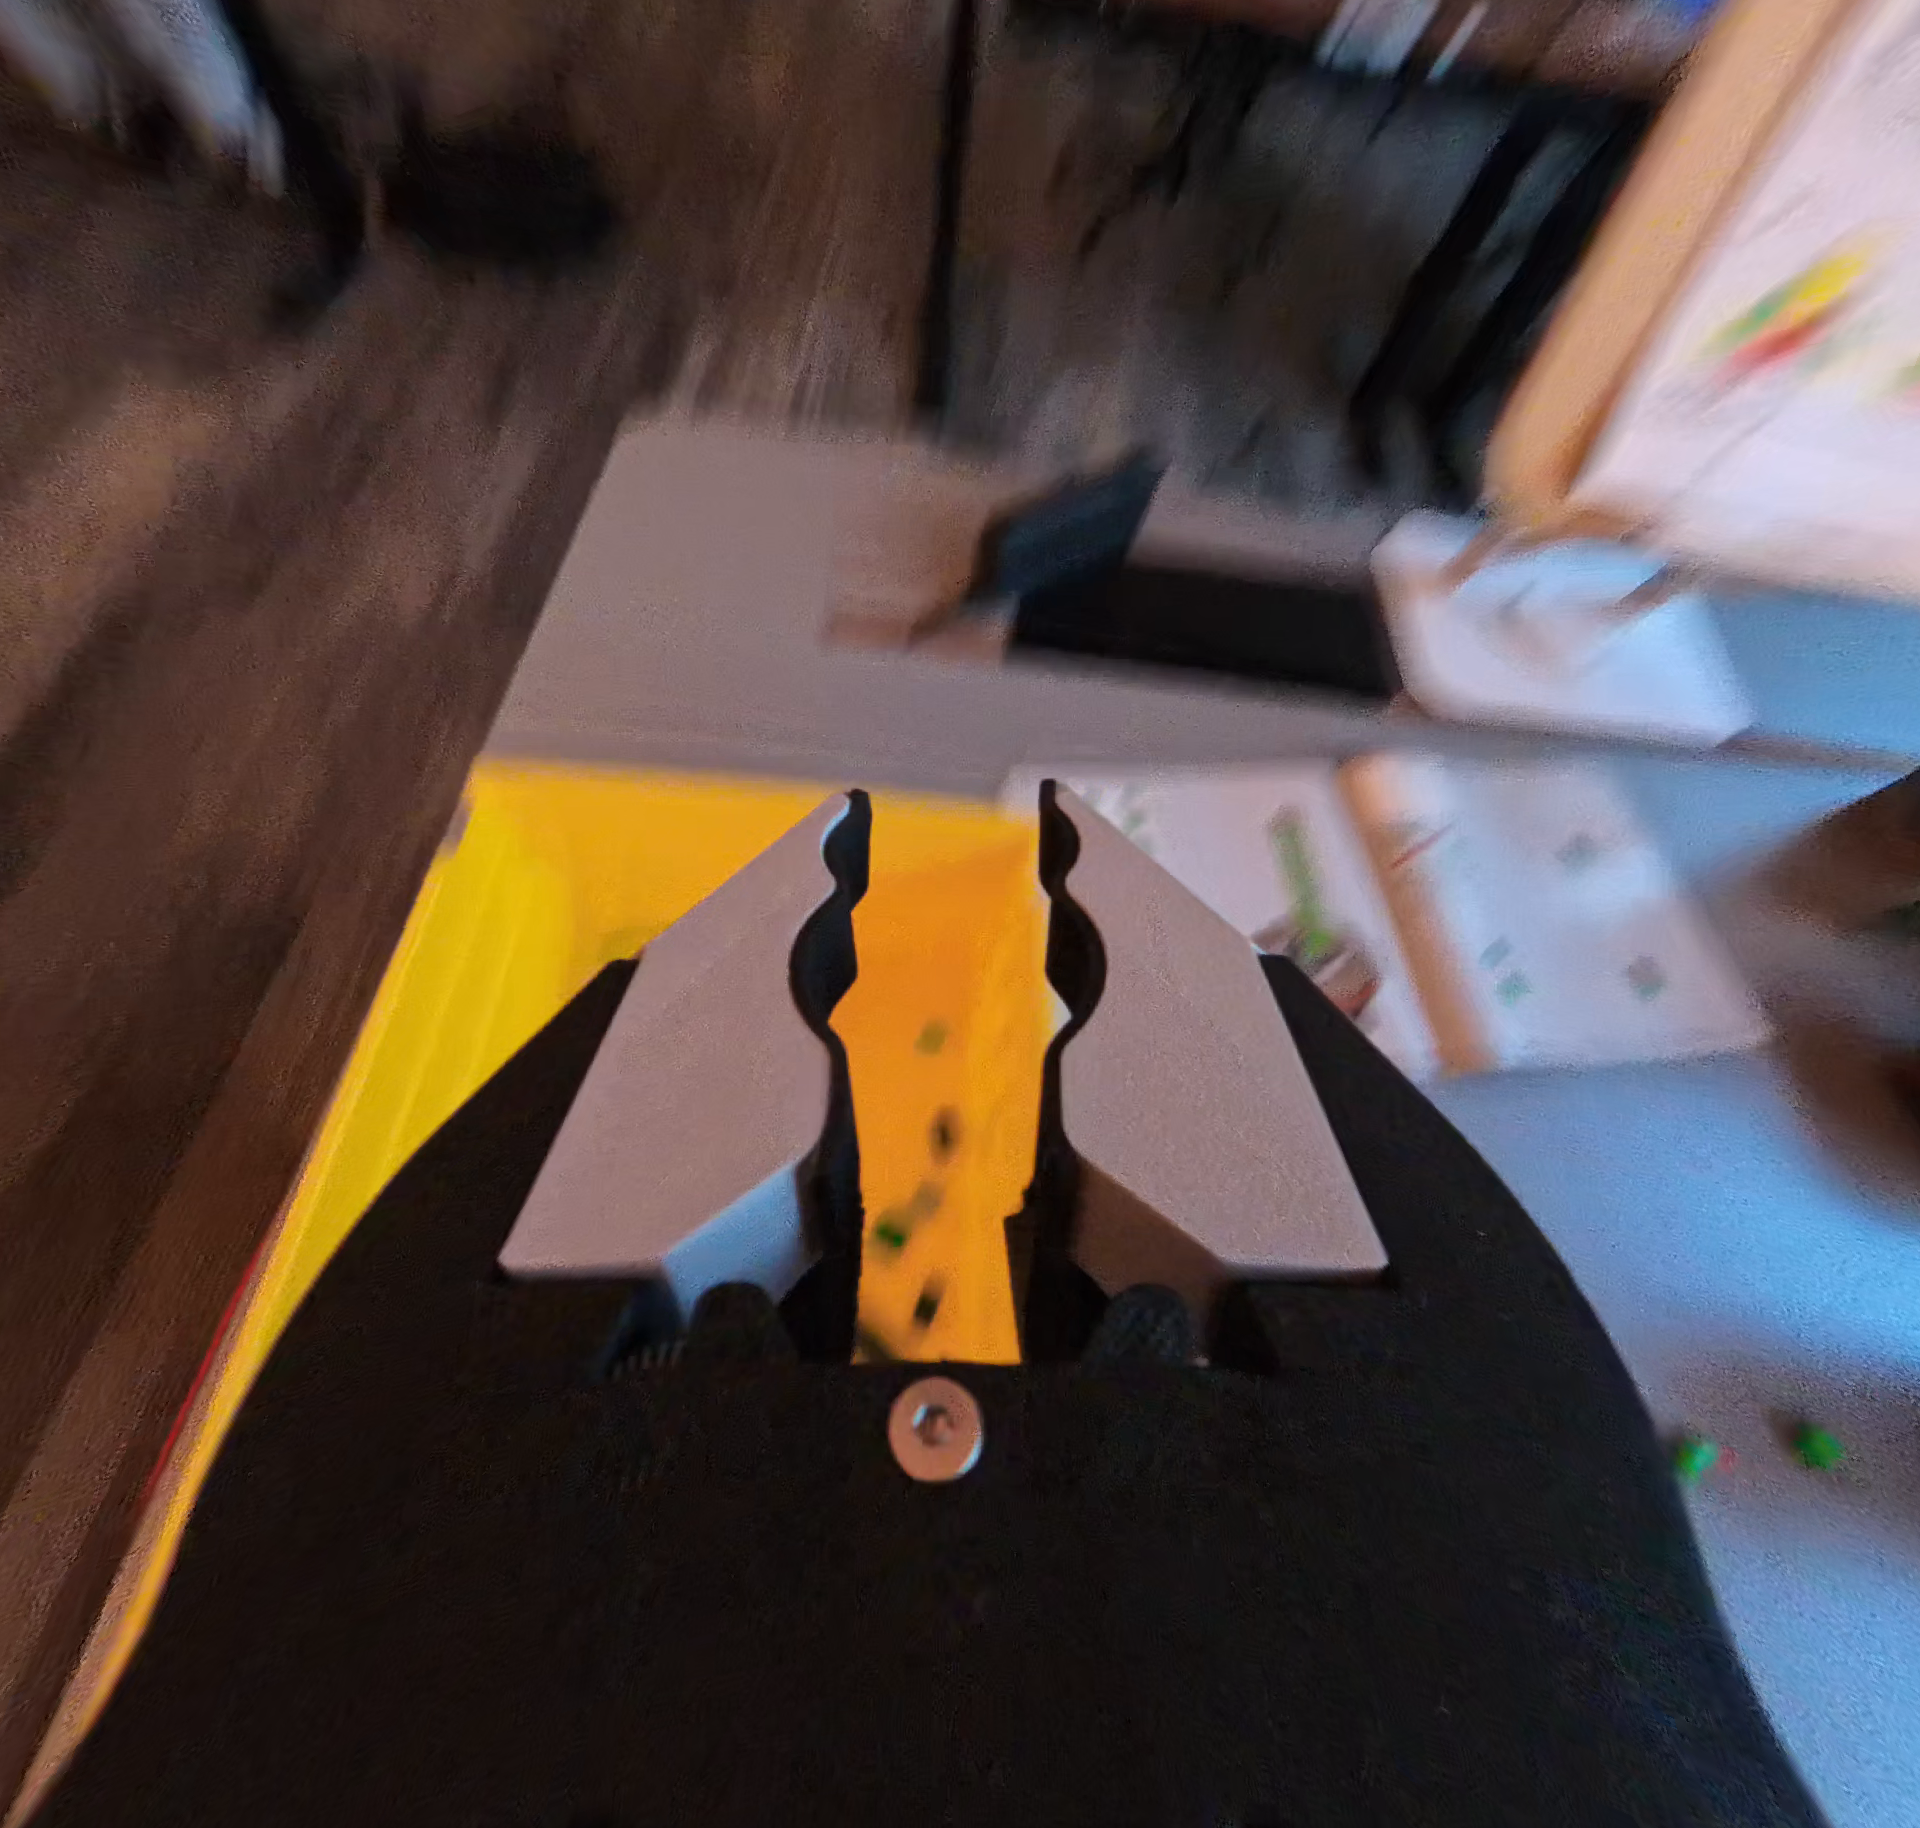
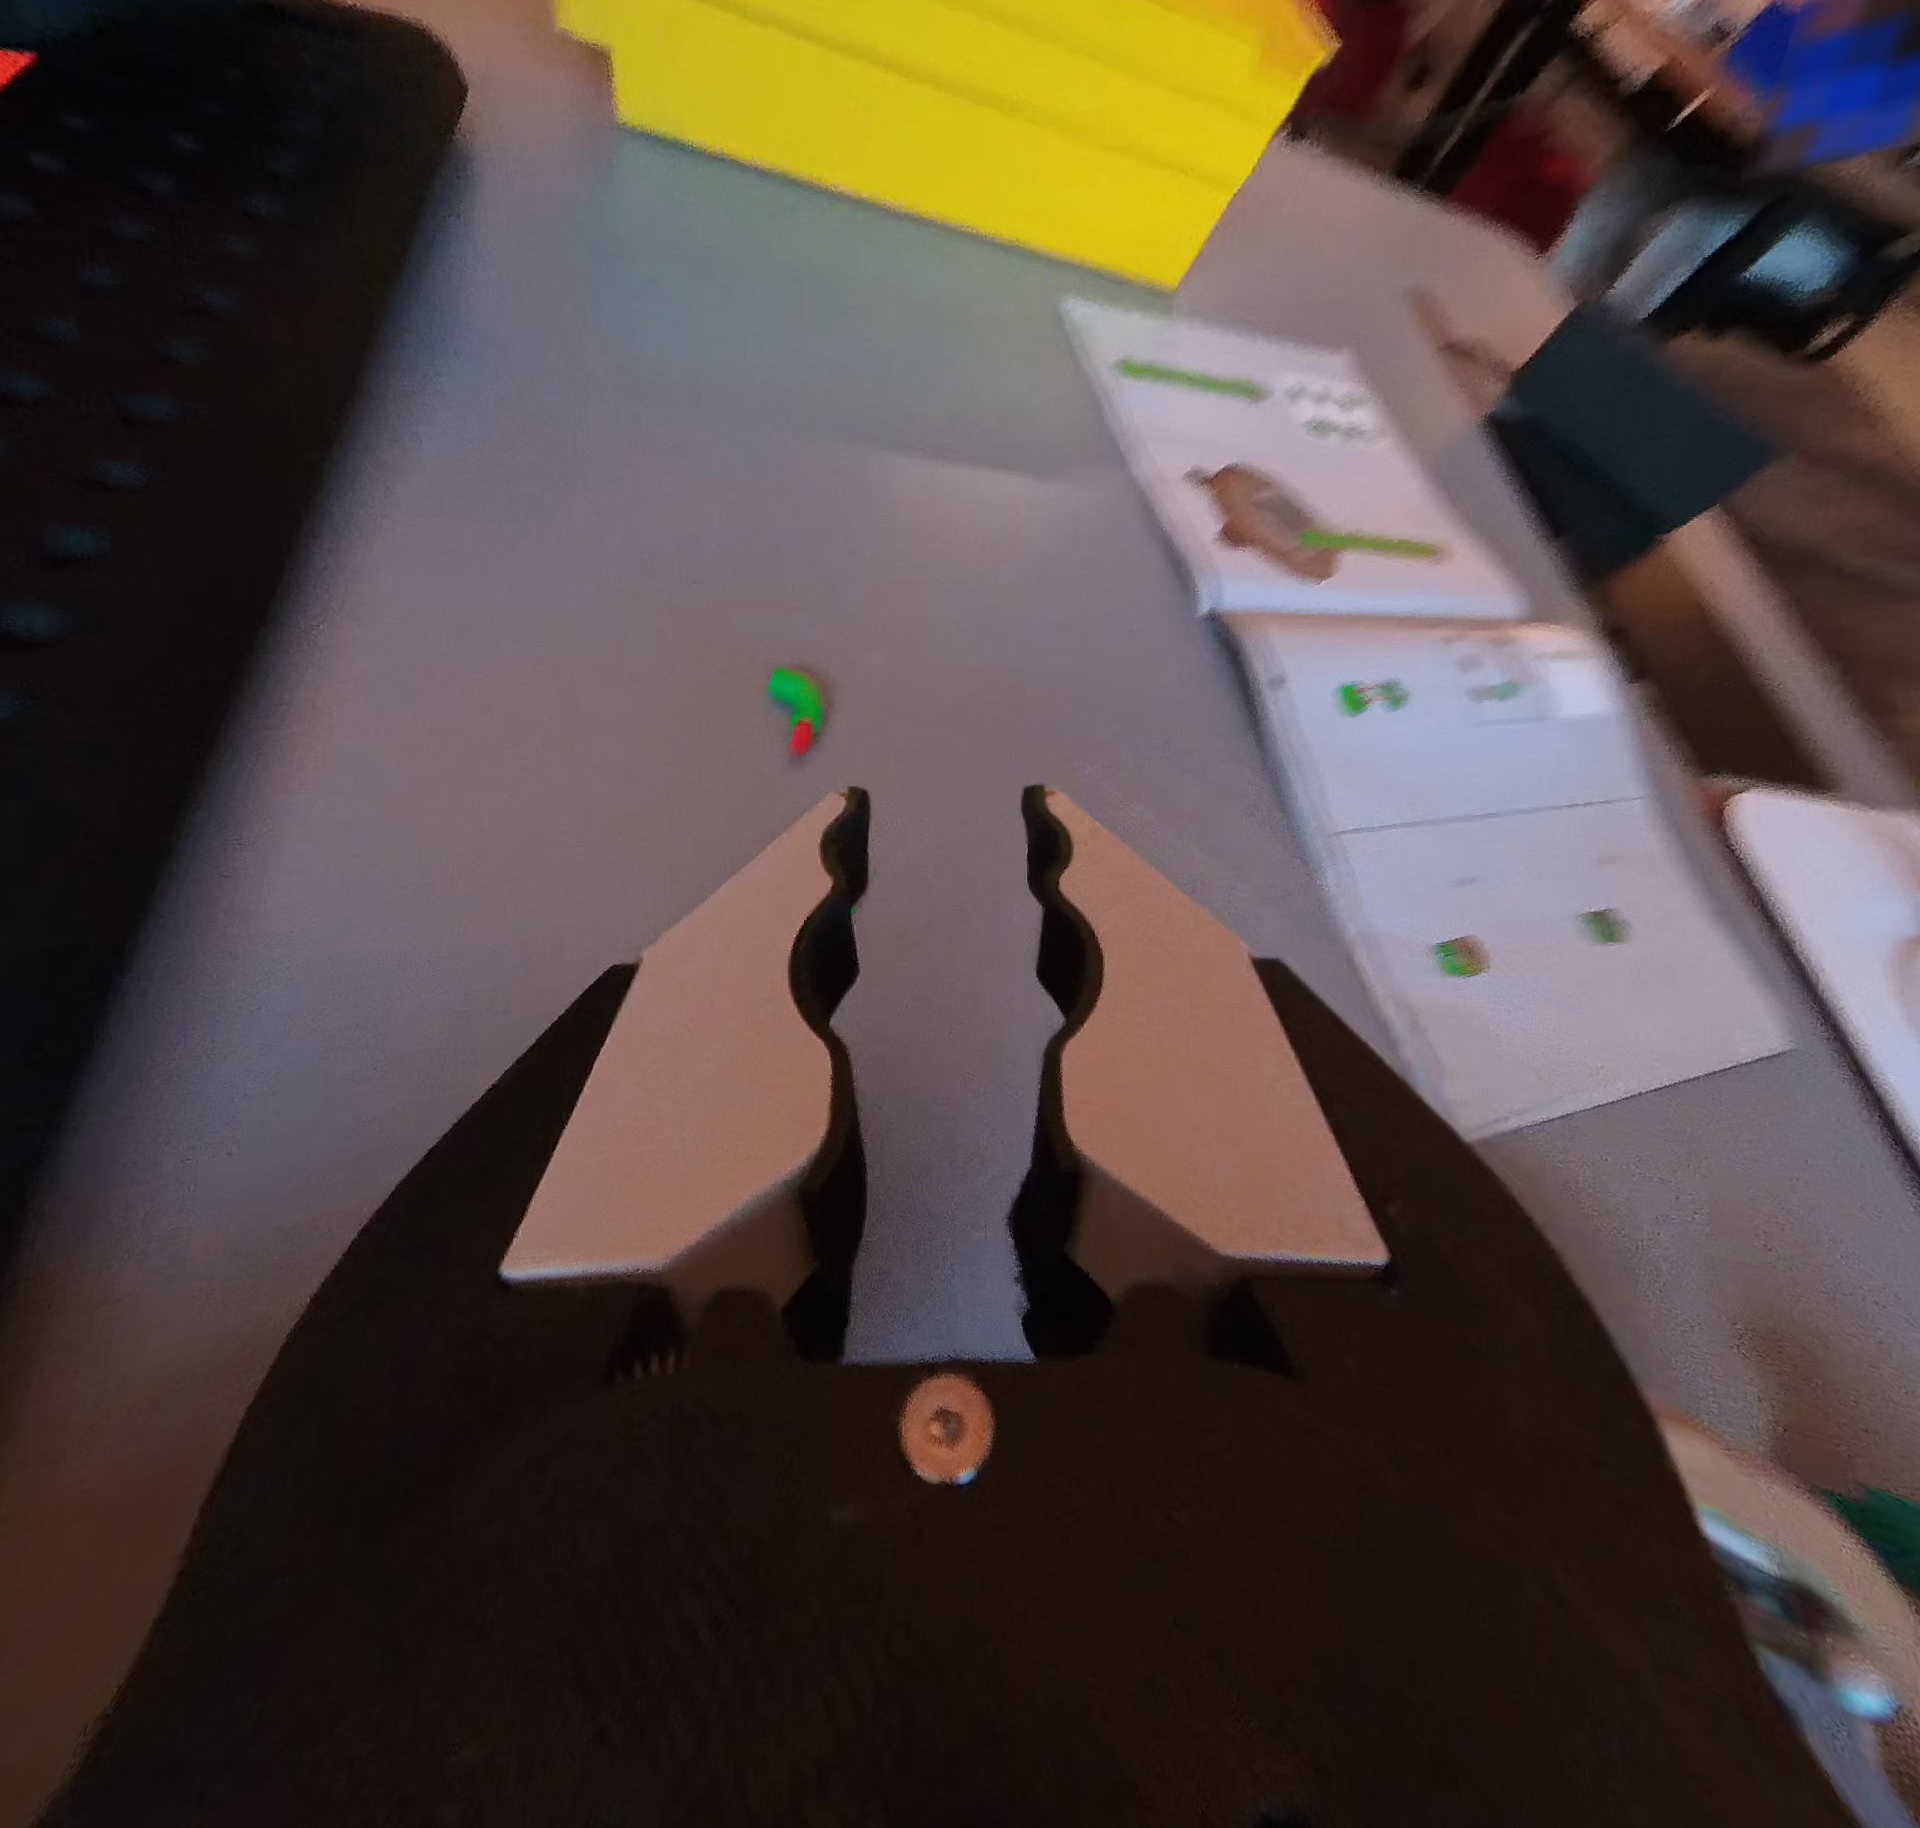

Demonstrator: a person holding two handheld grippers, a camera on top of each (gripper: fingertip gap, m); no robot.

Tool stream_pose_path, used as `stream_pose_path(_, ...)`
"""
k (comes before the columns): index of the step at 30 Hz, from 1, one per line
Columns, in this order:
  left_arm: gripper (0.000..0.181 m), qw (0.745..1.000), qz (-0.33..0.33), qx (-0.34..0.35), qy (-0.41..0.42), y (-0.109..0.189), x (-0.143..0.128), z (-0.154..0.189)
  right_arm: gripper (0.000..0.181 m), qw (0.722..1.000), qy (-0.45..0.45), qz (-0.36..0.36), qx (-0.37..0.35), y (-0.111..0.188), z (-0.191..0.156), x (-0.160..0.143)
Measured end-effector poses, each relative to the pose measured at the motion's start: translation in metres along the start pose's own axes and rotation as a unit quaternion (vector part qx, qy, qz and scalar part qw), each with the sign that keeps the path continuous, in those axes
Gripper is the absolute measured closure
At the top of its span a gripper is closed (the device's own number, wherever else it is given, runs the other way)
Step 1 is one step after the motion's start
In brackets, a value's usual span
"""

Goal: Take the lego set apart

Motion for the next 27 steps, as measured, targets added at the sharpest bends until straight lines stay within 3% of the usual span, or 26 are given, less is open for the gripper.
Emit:
stream_pose_path(3, 0.147, 0.973, 0.184, -0.137, -0.026, 0.031, 0.044, 0.086, 0.149, 0.998, -0.023, -0.037, 0.044, -0.003, -0.01, -0.017)
stream_pose_path(4, 0.155, 0.956, 0.219, -0.193, -0.03, 0.041, 0.048, 0.118, 0.149, 0.997, -0.03, -0.046, 0.054, -0.004, -0.013, -0.02)
stream_pose_path(5, 0.163, 0.943, 0.221, -0.248, -0.034, 0.047, 0.045, 0.148, 0.149, 0.996, -0.037, -0.051, 0.067, -0.006, -0.017, -0.023)
stream_pose_path(8, 0.162, 0.907, 0.157, -0.389, -0.043, 0.056, 0.016, 0.227, 0.15, 0.99, -0.057, -0.074, 0.105, -0.015, -0.03, -0.03)
stream_pose_path(10, 0.161, 0.891, 0.118, -0.436, -0.049, 0.056, -0.002, 0.258, 0.153, 0.988, -0.057, -0.095, 0.111, -0.021, -0.034, -0.037)
stream_pose_path(16, 0.161, 0.877, 0.033, -0.475, -0.068, 0.039, -0.041, 0.293, 0.162, 0.988, -0.058, -0.101, 0.105, -0.028, -0.033, -0.037)
stream_pose_path(19, 0.163, 0.856, -0.003, -0.506, -0.104, 0.04, -0.059, 0.305, 0.168, 0.984, -0.081, -0.107, 0.12, -0.028, -0.034, -0.037)
stream_pose_path(21, 0.164, 0.815, -0.003, -0.553, -0.171, 0.054, -0.075, 0.319, 0.169, 0.986, -0.07, -0.112, 0.105, -0.025, -0.028, -0.035)
stream_pose_path(23, 0.164, 0.774, 0.02, -0.578, -0.256, 0.064, -0.093, 0.328, 0.169, 0.996, -0.024, -0.061, 0.064, -0.019, -0.018, -0.014)
stream_pose_path(25, 0.16, 0.744, 0.037, -0.573, -0.343, 0.064, -0.115, 0.331, 0.169, 0.999, 0.043, -0.006, -0.017, -0.007, -0.001, 0.014)
stream_pose_path(27, 0.168, 0.704, 0.034, -0.571, -0.42, 0.064, -0.142, 0.331, 0.169, 0.99, 0.093, 0.047, -0.093, 0.008, 0.011, 0.04)
Point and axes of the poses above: each gripper's, where its closed fingertips meet, y back along the fingers, x out of its top, z = x × y across the jaws, the point moved 1 cm from there along y, back along the fingers, and after that the axes turned 5 degrees about y, right-handed, at the moved point
